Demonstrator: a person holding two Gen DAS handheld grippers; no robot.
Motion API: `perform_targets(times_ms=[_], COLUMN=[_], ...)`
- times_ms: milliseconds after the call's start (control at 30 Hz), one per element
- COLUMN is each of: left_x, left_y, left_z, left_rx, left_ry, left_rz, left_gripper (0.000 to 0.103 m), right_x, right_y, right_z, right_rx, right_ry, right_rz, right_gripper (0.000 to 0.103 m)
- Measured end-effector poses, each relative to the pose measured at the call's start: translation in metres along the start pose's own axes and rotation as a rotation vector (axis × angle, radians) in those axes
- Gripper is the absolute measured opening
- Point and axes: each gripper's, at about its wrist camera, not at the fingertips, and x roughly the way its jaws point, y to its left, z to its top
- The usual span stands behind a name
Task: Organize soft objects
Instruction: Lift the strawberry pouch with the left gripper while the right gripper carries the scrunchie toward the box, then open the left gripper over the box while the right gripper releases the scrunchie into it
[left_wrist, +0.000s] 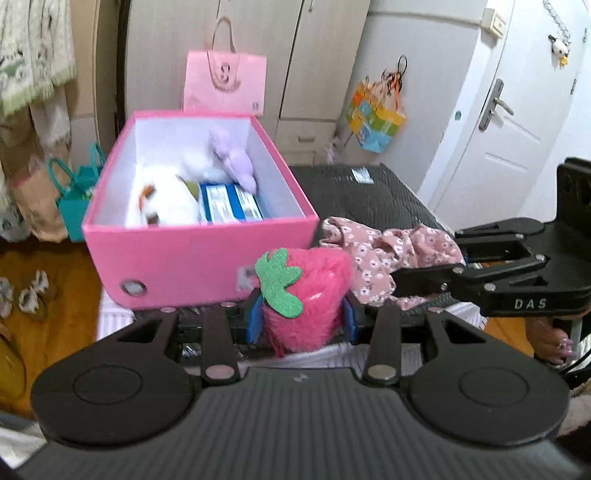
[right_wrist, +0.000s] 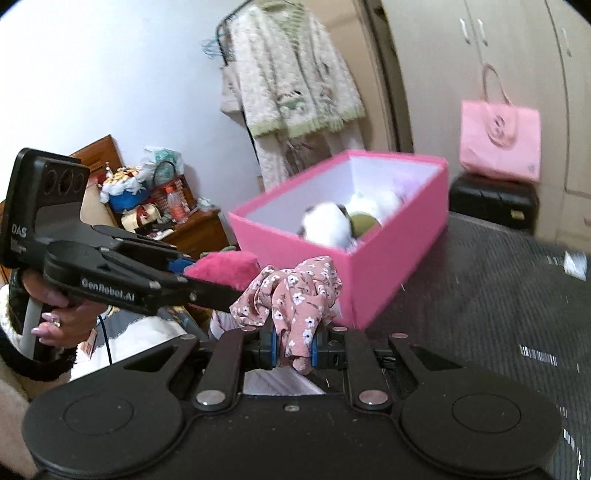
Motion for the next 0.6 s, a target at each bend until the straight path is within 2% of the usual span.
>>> perform_targets(times_ms=[200, 367, 500, 600], left_x=[-0.009, 0.002, 0.021, 0.043], left_y=[0.014, 0.032, 0.050, 0.066], left_z=[0.030, 0.064, 0.087, 0.102], left_rx=[0.048, 0.076, 0.091, 0.088], left_ry=[-0.068, -0.123, -0.150, -0.133], left_rz=[0.021, 0.052, 0.110, 0.159], left_gripper=[0.040, 0.041, 0.041, 0.041], right_x=[0.016, 0.039, 0.065, 0.091], right_y=[0.013, 0.002, -0.017, -0.032], right_z=[0.035, 0.067, 0.089, 0.104], right_rx=[-0.055, -0.044, -0.030, -0.019], right_ry=[-0.066, -0.142, -0.146, -0.131], right_rz=[-0.027, -0.095, -0.111, -0.141], right_gripper=[0.020, 0.021, 0.021, 0.021])
